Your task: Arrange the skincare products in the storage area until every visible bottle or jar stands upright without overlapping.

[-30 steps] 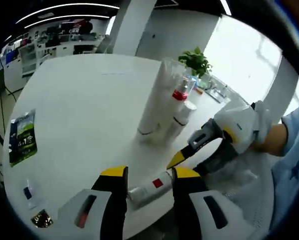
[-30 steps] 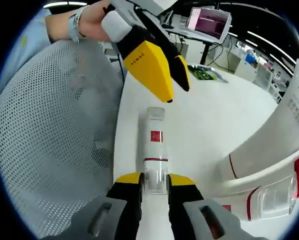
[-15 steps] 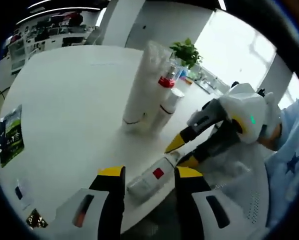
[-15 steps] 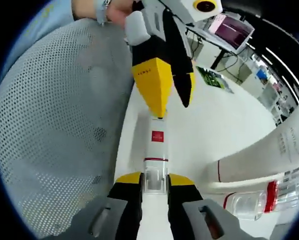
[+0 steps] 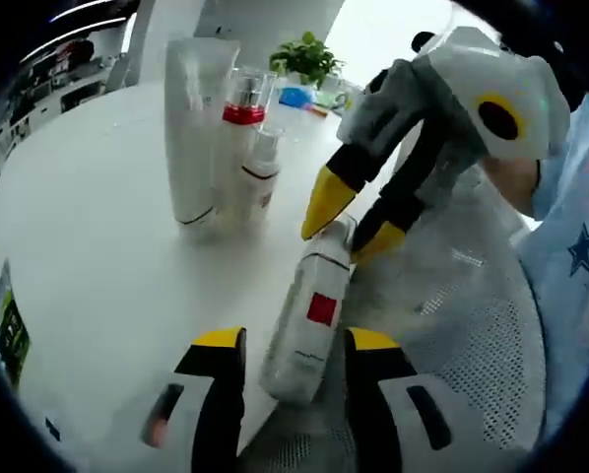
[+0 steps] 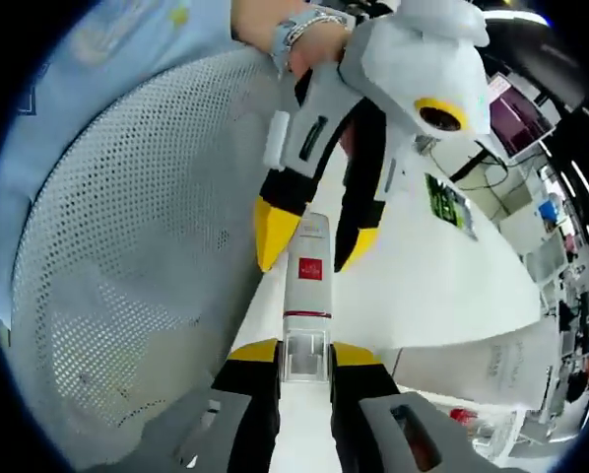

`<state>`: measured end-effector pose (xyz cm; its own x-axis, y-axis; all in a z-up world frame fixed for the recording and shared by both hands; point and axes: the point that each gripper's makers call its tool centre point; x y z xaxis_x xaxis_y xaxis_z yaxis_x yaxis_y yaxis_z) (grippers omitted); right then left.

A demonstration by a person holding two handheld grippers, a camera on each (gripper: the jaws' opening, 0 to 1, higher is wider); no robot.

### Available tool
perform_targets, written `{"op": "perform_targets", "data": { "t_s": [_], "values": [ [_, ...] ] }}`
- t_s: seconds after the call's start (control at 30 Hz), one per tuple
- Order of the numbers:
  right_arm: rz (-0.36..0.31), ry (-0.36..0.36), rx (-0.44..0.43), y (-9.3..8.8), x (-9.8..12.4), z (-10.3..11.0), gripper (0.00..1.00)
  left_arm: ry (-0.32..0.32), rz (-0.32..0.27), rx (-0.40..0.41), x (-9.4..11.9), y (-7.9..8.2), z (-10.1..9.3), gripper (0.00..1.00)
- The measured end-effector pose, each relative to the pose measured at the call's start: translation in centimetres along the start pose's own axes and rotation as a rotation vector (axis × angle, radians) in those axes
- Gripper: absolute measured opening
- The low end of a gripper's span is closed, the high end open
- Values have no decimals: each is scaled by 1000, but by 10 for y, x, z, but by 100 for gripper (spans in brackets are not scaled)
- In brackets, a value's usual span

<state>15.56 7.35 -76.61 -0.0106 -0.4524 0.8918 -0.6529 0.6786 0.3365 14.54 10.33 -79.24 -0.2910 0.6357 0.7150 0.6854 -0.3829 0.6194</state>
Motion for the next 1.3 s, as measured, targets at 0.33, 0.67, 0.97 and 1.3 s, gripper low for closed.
{"op": "perform_targets", "data": {
  "t_s": [0.33,0.67,0.97,1.3],
  "values": [
    [31,9,40,1,-3,-4,13,6,-7,-141,2,6,-9,20],
    [-207,-291,-418,-7,26,-61,26,35,-263,81,30,46,10,19],
    [-628,-290,-915,-2,46,-78,27,75,-455,175,55,70,28,19],
    [-889,-241,-1166,23,58,-94,25,138,-488,31,56,78,24,19]
  ]
}}
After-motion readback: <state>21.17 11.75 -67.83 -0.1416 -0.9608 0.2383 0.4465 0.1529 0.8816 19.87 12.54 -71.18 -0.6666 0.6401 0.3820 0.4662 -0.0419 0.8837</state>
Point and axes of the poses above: the point that each gripper's makers call its tool centre point, and the gripper's own axes: x roughly backward along the fingers, z roughly to its left, y roughly out of its top, and after that the axes turned 3 degrees about x, right-handed
